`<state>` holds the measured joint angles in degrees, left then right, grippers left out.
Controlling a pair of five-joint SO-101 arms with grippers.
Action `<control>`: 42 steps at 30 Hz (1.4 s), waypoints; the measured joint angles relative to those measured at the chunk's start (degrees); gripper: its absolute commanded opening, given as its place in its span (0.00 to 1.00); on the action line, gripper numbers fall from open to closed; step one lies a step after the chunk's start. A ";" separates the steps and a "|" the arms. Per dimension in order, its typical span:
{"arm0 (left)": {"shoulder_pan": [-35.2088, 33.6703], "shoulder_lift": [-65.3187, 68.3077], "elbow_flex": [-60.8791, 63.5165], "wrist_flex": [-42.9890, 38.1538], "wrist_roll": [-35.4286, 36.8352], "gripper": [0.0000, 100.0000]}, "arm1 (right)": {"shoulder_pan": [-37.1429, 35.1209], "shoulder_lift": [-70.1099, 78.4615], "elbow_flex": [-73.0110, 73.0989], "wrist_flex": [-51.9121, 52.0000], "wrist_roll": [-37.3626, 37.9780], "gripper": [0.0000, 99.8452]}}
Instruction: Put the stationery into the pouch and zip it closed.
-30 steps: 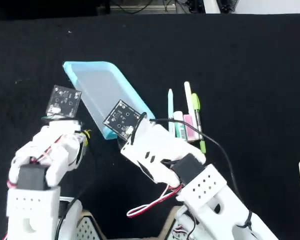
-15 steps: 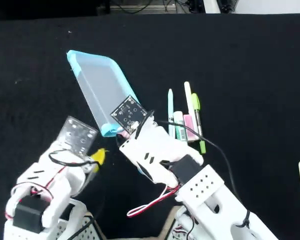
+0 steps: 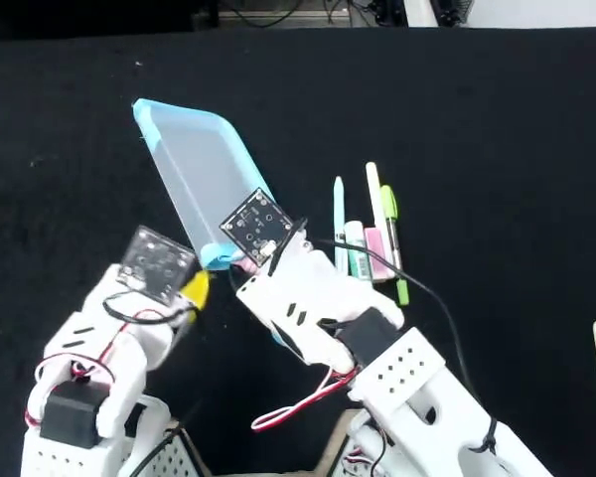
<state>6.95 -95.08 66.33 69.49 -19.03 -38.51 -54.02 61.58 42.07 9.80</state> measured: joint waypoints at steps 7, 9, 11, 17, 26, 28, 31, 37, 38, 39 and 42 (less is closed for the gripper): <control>-3.16 0.00 0.00 -3.34 6.68 0.20 | 0.00 0.00 0.00 0.00 0.00 0.01; -3.25 0.00 1.23 -3.34 8.70 0.20 | 0.00 0.00 0.00 0.00 -0.09 0.01; -3.25 0.09 3.43 -4.04 9.67 0.20 | 0.00 0.00 0.00 0.00 -0.18 0.01; -3.25 0.26 6.86 -8.00 10.11 0.20 | 0.00 0.00 0.00 0.00 -0.18 0.01; -3.25 0.26 6.86 -8.00 10.11 0.20 | 0.00 0.00 0.79 -0.35 -0.18 0.01; -3.25 0.26 6.86 -7.82 10.11 0.20 | 0.00 0.00 1.85 -1.49 -0.18 0.01; -3.25 0.26 6.86 -6.07 10.11 0.20 | 0.00 0.00 3.52 -4.22 -0.18 0.01; 2.90 0.26 6.68 -1.93 8.53 0.20 | 0.00 0.00 4.31 -6.68 -0.18 0.01; 3.69 0.26 6.68 -1.93 7.82 0.20 | 0.00 0.00 4.31 -6.77 -0.18 0.01; 3.96 0.26 6.68 -1.93 7.12 0.20 | 0.00 0.00 4.31 -6.77 -0.18 0.01; 3.60 0.00 7.56 -4.57 6.86 0.20 | 0.00 0.00 4.31 -6.77 -0.18 0.01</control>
<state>10.55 -95.08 73.89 64.92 -12.18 -38.51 -54.02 65.89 35.30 9.63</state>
